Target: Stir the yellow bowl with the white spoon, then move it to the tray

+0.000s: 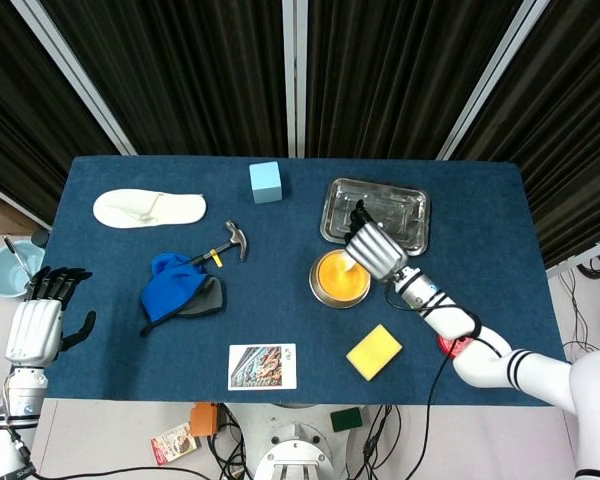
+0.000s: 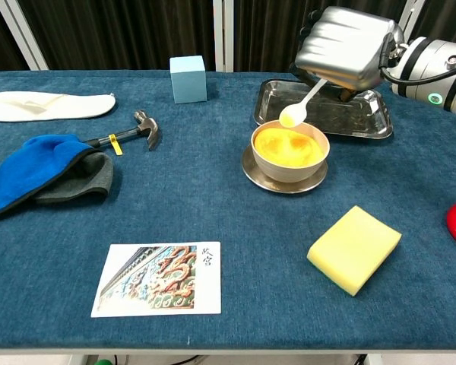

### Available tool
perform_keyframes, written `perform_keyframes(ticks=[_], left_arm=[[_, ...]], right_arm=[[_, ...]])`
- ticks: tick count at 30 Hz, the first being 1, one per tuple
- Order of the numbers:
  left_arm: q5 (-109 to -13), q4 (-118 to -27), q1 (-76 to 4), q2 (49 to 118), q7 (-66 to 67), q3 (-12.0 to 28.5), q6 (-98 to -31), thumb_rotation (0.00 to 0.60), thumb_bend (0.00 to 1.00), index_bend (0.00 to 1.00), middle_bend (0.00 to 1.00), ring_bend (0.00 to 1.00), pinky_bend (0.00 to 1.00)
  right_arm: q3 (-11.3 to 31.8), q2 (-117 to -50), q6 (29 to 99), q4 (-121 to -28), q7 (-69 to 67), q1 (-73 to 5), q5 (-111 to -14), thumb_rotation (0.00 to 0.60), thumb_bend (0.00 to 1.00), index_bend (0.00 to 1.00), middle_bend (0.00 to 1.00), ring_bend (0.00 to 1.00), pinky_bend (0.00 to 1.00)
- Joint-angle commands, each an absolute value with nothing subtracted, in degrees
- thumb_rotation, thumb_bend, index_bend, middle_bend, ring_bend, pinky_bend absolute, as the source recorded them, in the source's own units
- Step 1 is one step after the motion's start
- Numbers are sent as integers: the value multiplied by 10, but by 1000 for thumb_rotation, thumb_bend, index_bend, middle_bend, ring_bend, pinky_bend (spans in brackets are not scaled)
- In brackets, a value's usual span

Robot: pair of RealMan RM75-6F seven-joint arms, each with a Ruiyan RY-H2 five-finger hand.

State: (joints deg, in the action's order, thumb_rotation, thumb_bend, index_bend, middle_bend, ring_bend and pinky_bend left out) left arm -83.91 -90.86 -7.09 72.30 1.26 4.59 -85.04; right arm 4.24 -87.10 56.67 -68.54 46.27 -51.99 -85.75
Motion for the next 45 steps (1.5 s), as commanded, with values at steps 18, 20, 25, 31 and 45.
perform_keyframes(ticks=[18, 20, 25, 31, 45], left_arm=[[-834, -882, -56, 736, -12, 38, -859, 600, 348, 231, 193, 143, 84], [-835, -879, -56, 739, -15, 37, -858, 600, 348, 231, 193, 143, 83], [-834, -871, -54, 743, -22, 37, -859, 600, 348, 232, 193, 142, 84], [-832, -863, -52, 746, -29, 36, -858, 600, 348, 232, 193, 143, 84], [-838, -864, -51, 743, -28, 38, -861, 600, 348, 232, 193, 143, 83]], right_arm=[[48, -850, 464, -730, 793, -580, -875, 600, 486, 703, 460, 215, 0], [46, -856, 459, -729, 806, -579, -867, 600, 486, 701, 456, 210, 0], [40, -870, 448, -718, 825, -581, -857, 600, 486, 699, 450, 201, 0], [37, -895, 457, -707, 813, -578, -855, 600, 486, 698, 449, 202, 0], [42, -911, 525, -707, 666, -541, -854, 600, 484, 711, 449, 215, 0]])
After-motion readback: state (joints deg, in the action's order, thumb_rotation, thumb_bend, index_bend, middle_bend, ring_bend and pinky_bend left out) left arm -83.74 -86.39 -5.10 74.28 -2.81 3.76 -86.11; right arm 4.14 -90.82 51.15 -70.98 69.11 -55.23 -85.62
